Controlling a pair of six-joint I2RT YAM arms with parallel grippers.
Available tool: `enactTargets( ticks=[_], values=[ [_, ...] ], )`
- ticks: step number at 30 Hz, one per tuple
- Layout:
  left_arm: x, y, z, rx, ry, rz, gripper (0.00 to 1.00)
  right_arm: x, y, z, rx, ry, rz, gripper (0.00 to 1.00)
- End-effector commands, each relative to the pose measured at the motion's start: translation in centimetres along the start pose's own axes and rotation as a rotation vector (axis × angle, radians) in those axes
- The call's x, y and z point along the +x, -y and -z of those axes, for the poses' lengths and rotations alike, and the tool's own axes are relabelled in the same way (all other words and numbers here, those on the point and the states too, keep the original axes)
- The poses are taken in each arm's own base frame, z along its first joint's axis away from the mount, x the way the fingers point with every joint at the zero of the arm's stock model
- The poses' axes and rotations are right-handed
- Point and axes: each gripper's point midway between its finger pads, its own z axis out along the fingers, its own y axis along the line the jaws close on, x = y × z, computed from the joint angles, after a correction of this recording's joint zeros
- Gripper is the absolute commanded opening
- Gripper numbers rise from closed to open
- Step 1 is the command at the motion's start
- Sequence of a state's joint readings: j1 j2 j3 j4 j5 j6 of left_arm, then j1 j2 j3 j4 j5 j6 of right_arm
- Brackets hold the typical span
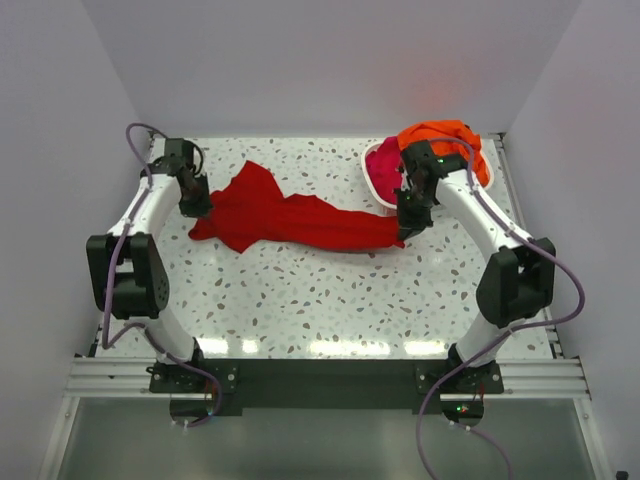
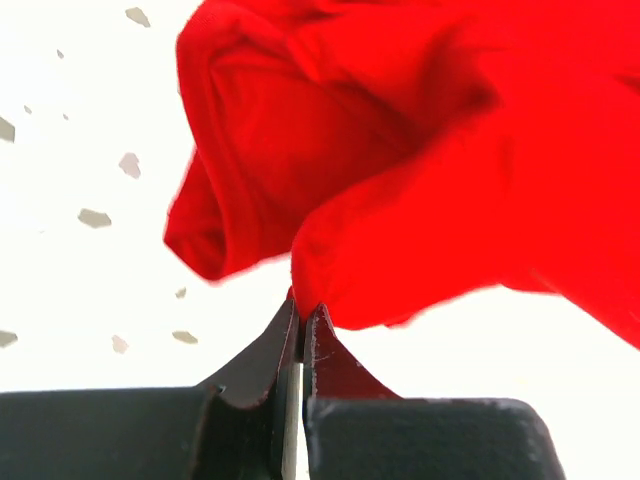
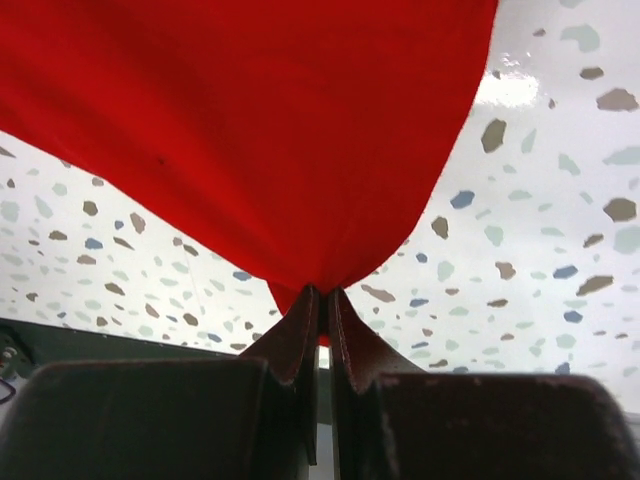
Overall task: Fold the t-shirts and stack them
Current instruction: Flatten the tshirt out
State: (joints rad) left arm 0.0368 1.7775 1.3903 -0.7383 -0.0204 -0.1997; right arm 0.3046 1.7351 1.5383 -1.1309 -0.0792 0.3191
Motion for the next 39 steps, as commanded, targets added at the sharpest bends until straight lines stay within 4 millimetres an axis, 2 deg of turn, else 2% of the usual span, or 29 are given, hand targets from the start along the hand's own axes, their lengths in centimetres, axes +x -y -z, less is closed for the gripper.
enactTargets(
  ticks=[1,4,6,10,12,14,15,16,19,21,26,29,31,32,33,34,36,37,39],
  values=[
    [0.9,1.6,5.0,0.12,-0.003,0.071,0.0,1.8,1.2,2.8,0.036,0.008,0.02,0.0],
    [1.4,2.7,6.8,0.206,-0.006,0.092,0.0,3.2,2.0,2.1,0.06,-0.023,0.029,0.0],
    [2.0,3.1,6.8,0.237,-0.027,0.096,0.0,4.4,2.7,0.8,0.084,-0.065,0.029,0.0],
    [3.9,2.3,4.2,0.226,-0.1,0.109,0.0,4.5,3.1,-1.8,0.097,-0.091,0.029,0.0],
    [4.7,2.3,3.2,0.227,-0.12,0.11,0.0,4.4,2.9,-2.5,0.095,-0.106,0.036,0.03],
    [4.6,2.3,2.7,0.227,-0.114,0.109,0.0,4.0,2.6,-2.6,0.079,-0.108,0.033,0.21],
    [4.6,2.2,2.4,0.224,-0.12,0.11,0.0,3.6,2.4,-2.4,0.074,-0.097,0.035,0.4],
    [4.5,2.1,2.2,0.223,-0.118,0.111,0.0,3.5,2.4,-2.2,0.074,-0.092,0.036,0.46],
    [4.2,2.0,1.8,0.218,-0.115,0.115,0.0,3.3,2.7,-2.5,0.089,-0.084,0.041,0.59],
    [4.0,2.0,1.6,0.217,-0.115,0.118,0.0,3.2,2.7,-3.0,0.077,-0.081,0.034,0.59],
    [4.2,2.1,1.3,0.225,-0.127,0.12,0.0,-0.9,-0.7,-3.0,-0.076,0.03,0.059,0.59],
    [4.3,2.1,1.2,0.224,-0.134,0.119,0.0,-4.0,-1.8,-3.8,-0.101,0.072,0.068,0.6],
    [4.2,2.0,1.2,0.221,-0.132,0.117,0.0,-5.7,-2.4,-5.0,-0.112,0.083,0.076,0.6],
    [4.2,2.0,1.2,0.221,-0.131,0.117,0.0,-5.8,-2.5,-5.7,-0.114,0.078,0.075,0.6],
    [4.2,2.0,1.3,0.223,-0.131,0.116,0.0,-6.8,-2.8,-5.8,-0.125,0.095,0.077,0.6],
    [4.2,2.0,1.3,0.223,-0.131,0.116,0.0,-7.2,-2.9,-6.9,-0.123,0.087,0.08,0.6],
    [4.1,2.1,1.5,0.226,-0.127,0.115,0.0,-8.4,-2.9,-7.4,-0.113,0.106,0.084,0.6],
    [4.1,2.1,1.5,0.225,-0.127,0.117,0.0,-8.8,-2.7,-8.5,-0.099,0.102,0.086,0.6],
    [4.1,2.1,1.7,0.224,-0.12,0.116,0.0,-9.8,-2.5,-9.1,-0.071,0.124,0.088,0.6]
  ],
)
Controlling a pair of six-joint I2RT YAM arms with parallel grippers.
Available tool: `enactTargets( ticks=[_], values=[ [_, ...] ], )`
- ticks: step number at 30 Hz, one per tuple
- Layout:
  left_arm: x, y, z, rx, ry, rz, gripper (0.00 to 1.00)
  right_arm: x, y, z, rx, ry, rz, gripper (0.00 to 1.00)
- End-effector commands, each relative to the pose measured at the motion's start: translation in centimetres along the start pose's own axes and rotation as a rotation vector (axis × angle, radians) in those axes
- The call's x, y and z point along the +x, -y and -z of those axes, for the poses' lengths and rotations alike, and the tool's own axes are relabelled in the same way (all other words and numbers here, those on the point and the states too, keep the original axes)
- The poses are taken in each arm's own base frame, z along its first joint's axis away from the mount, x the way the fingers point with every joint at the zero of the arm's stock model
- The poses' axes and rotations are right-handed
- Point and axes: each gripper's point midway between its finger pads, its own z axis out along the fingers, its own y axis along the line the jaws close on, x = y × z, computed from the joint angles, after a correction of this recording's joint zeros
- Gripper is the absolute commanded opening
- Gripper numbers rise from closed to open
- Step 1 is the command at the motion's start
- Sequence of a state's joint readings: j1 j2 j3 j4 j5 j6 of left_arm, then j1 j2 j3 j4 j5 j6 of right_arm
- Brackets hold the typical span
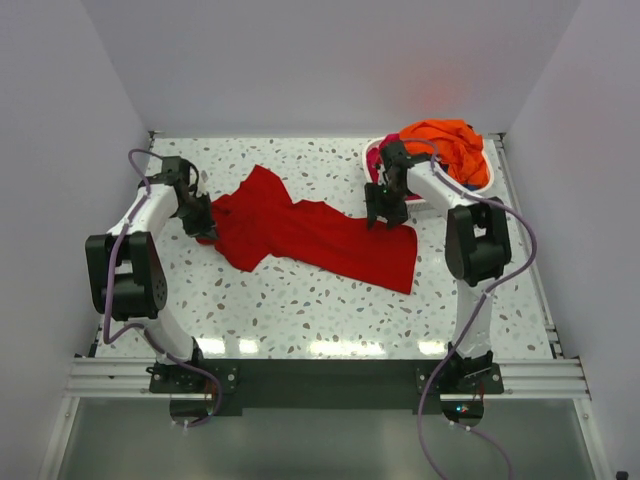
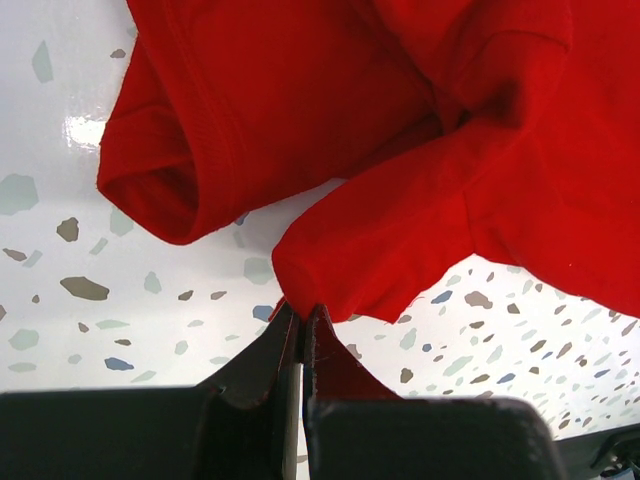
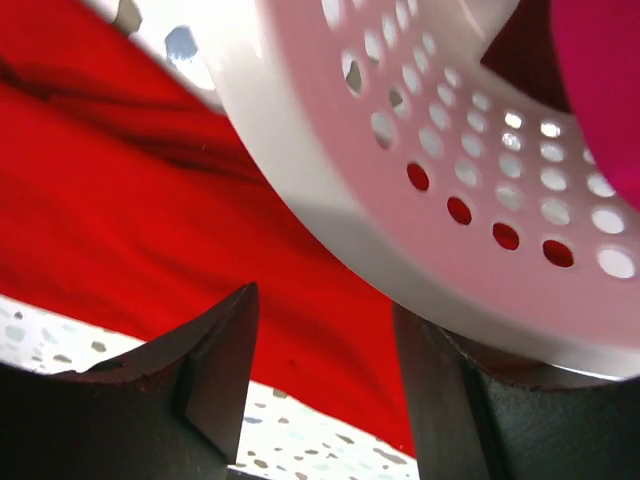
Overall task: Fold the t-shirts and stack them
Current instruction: Flatten the tshirt out
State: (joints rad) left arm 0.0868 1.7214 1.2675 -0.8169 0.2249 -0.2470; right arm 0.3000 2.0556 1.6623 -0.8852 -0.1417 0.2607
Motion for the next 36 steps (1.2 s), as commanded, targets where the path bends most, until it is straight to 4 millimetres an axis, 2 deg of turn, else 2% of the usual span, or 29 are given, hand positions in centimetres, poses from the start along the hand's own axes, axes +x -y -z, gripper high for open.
enactTargets(
  ticks=[1,5,9,14,18,21,22,24,25,27,30,32,34,35,36],
  values=[
    [-1.6,0.6,1.1,0.028,0.059,-0.001,0.0,-3.7,0.0,-0.5,0.01,0.106,0.035,0.6],
    [-1.4,0.6,1.2,0.029,0.061,-0.002,0.0,-6.2,0.6,-1.3,0.059,0.185,0.026,0.6],
    [-1.2,0.5,1.2,0.027,0.054,0.002,0.0,-9.5,1.1,-0.8,0.097,0.273,-0.001,0.6],
    [-1.1,0.6,1.5,0.031,0.056,0.001,0.0,-11.9,3.7,-0.4,0.171,0.312,-0.055,0.6],
    [-0.9,0.9,1.6,0.047,0.059,0.004,0.0,-12.4,6.5,-0.1,0.193,0.314,-0.088,0.6],
    [-0.9,1.2,1.7,0.061,0.063,0.004,0.0,-12.7,6.4,1.0,0.15,0.335,-0.066,0.61],
    [-0.9,1.2,1.8,0.061,0.063,0.004,0.0,-13.1,5.6,2.6,0.114,0.367,-0.052,0.61],
    [-1.0,1.3,1.8,0.066,0.066,0.006,0.0,-12.7,4.5,3.6,0.064,0.383,-0.029,0.62],
    [-1.1,1.3,1.8,0.065,0.068,0.007,0.0,-12.8,3.9,5.5,0.035,0.417,-0.026,0.63],
    [-1.1,1.3,1.7,0.066,0.07,0.007,0.0,-10.9,3.2,6.2,0.007,0.393,-0.035,0.63],
    [-1.2,1.2,1.6,0.063,0.073,0.009,0.0,-6.5,3.5,7.0,0.035,0.304,-0.055,0.63],
    [-1.3,1.1,1.5,0.058,0.076,0.012,0.0,-1.7,4.2,6.6,0.062,0.186,-0.081,0.63],
    [-1.4,1.1,1.4,0.058,0.077,0.01,0.0,1.5,4.3,6.5,0.053,0.118,-0.092,0.63],
    [-1.4,1.1,1.4,0.055,0.076,0.011,0.0,4.3,4.5,5.5,0.054,0.052,-0.107,0.63],
    [-1.4,1.0,1.4,0.053,0.075,0.01,0.0,5.4,4.1,6.2,0.035,0.049,-0.105,0.63]
  ],
)
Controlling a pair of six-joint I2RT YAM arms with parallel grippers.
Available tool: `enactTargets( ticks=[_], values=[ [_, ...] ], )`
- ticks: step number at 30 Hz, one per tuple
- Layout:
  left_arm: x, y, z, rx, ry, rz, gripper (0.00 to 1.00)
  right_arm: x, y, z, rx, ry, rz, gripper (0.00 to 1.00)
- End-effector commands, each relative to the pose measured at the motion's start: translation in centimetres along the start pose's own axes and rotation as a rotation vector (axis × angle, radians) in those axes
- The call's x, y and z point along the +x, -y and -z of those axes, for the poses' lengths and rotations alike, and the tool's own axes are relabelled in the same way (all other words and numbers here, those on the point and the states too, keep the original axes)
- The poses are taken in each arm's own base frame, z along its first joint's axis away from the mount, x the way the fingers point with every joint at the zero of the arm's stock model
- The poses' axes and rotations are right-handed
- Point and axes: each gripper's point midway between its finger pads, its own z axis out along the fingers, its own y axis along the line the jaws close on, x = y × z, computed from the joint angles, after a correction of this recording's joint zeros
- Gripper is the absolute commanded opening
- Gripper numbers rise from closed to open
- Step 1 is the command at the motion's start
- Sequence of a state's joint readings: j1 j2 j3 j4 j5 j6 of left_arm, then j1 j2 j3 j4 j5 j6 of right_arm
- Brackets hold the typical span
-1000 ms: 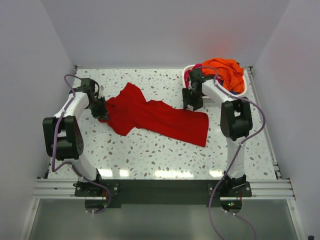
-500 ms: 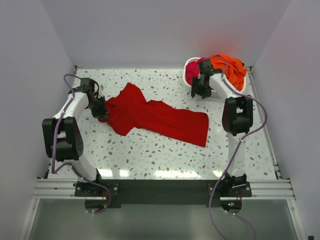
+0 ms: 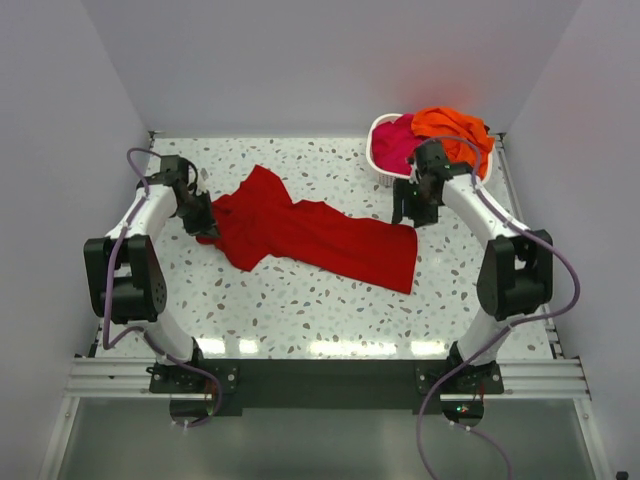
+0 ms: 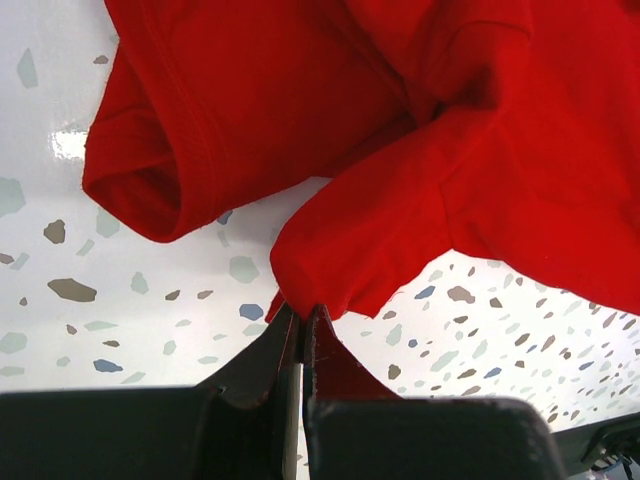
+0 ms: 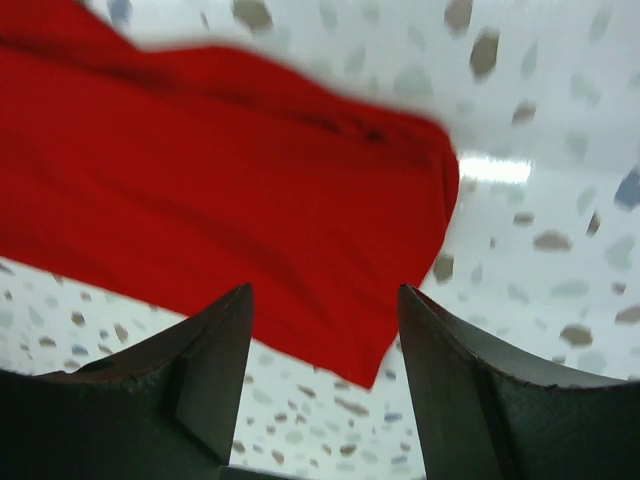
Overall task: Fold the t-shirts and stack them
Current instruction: Flatten the tshirt out
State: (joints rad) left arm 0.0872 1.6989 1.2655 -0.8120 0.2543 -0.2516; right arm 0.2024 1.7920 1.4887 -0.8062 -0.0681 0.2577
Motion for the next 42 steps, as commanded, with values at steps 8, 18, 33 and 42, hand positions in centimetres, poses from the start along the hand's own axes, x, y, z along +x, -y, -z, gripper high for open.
enactTargets(
  ticks=[8,18,33,42],
  values=[
    [-0.6,0.2,0.7,0.017,0.05,0.012,0.0,13.1,0.3,0.8,-0.036,-0.28,-0.058,0.6],
    [0.0,-0.2,0.8,-0.002,0.045,0.012,0.0,17.3,0.8,-1.6,-0.039,-0.426,-0.042,0.52],
    [-3.7,1.9,4.3,0.041,0.146,0.012,0.0,10.0,-0.2,1.3,-0.017,-0.343,-0.034,0.0],
    [-10.4,2.3,2.1,0.049,0.165,0.001,0.0,-1.1,-0.4,-2.8,-0.017,-0.152,-0.141,0.46]
  ],
)
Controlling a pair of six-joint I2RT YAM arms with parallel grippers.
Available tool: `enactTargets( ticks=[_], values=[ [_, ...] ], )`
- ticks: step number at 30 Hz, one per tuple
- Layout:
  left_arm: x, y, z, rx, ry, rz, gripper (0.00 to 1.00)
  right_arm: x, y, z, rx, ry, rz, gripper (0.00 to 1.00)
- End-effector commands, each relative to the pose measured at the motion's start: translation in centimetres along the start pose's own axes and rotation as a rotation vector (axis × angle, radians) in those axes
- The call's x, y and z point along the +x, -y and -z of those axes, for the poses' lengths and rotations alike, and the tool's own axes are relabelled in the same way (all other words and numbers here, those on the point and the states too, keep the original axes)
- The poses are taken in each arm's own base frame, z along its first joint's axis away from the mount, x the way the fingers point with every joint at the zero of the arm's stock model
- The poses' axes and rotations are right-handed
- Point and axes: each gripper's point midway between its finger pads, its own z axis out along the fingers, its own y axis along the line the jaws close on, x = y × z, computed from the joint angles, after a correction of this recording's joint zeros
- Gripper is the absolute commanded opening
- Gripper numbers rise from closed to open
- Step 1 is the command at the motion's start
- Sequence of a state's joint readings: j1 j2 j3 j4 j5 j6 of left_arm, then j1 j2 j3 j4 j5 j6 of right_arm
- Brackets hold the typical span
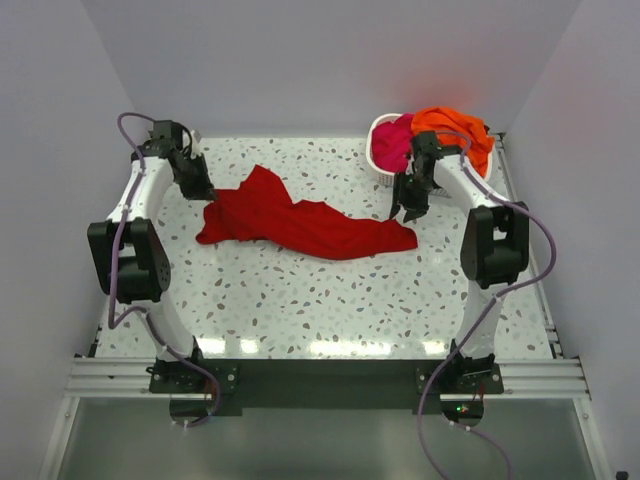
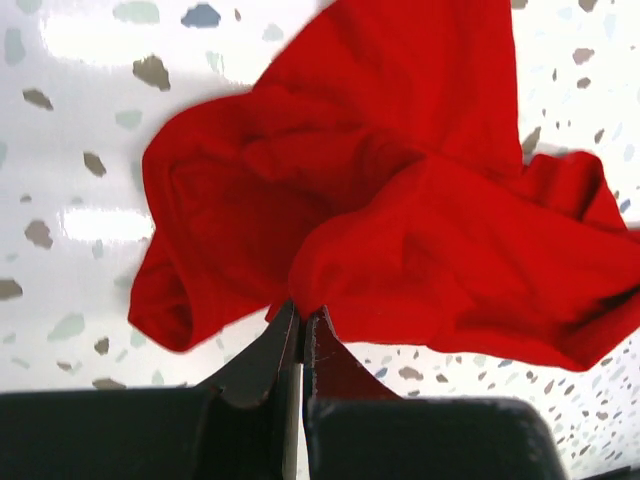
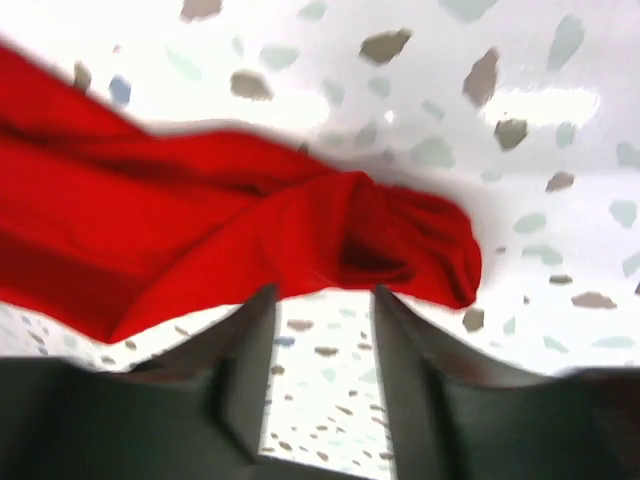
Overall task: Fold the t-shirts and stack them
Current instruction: Flatten the tshirt out
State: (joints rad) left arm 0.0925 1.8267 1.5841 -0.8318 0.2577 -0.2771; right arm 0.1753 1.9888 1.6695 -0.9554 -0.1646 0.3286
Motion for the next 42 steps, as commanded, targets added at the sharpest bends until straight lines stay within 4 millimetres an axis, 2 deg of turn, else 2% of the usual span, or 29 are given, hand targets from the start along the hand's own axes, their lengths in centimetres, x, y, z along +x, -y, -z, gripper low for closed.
enactTargets(
  ticks=[1,3,4,5,6,7,10,13,22,32,36,42],
  values=[
    [-2.3,-0.1,-0.7,0.005,0.011,0.007,0.0,-1.3,0.0,0.2,0.011,0.03,-0.016,0.53],
    [-2.6,-0.2,-0.7,-0.005,0.015,0.003,0.0,-1.5,-0.4,1.4,-0.022,0.081,-0.003,0.57],
    [-2.7,-0.3,-0.8,-0.009,0.018,0.001,0.0,0.1,0.1,0.7,-0.02,0.052,0.0,0.6],
    [-2.5,-0.4,-0.9,-0.01,0.012,0.001,0.0,0.5,0.0,1.3,-0.032,0.07,0.009,0.6],
    [-2.3,-0.6,-1.1,-0.012,0.007,0.001,0.0,0.9,0.0,1.2,-0.045,0.074,0.012,0.6],
    [-2.1,-0.7,-1.1,-0.015,0.001,-0.002,0.0,2.6,0.6,0.2,-0.04,0.034,0.011,0.6],
    [-1.5,-0.9,-1.4,-0.018,-0.013,-0.001,0.0,4.2,1.2,-0.7,-0.044,0.023,0.019,0.58],
    [-1.0,-1.1,-1.5,-0.018,-0.021,0.001,0.0,3.8,1.7,-1.4,-0.023,0.051,0.022,0.56],
    [-0.2,-1.3,-1.6,-0.02,-0.036,-0.003,0.0,1.1,1.8,-3.1,-0.004,0.098,0.055,0.5],
    [0.1,-1.6,-1.5,-0.032,-0.04,-0.006,0.0,1.3,2.7,-5.2,0.034,0.048,0.057,0.45],
    [0.3,-1.6,-1.4,-0.033,-0.043,-0.006,0.0,1.3,3.5,-4.6,0.08,0.062,0.06,0.45],
    [0.4,-1.7,-1.4,-0.035,-0.045,-0.008,0.0,1.4,4.0,-4.7,0.101,0.058,0.055,0.48]
  ],
)
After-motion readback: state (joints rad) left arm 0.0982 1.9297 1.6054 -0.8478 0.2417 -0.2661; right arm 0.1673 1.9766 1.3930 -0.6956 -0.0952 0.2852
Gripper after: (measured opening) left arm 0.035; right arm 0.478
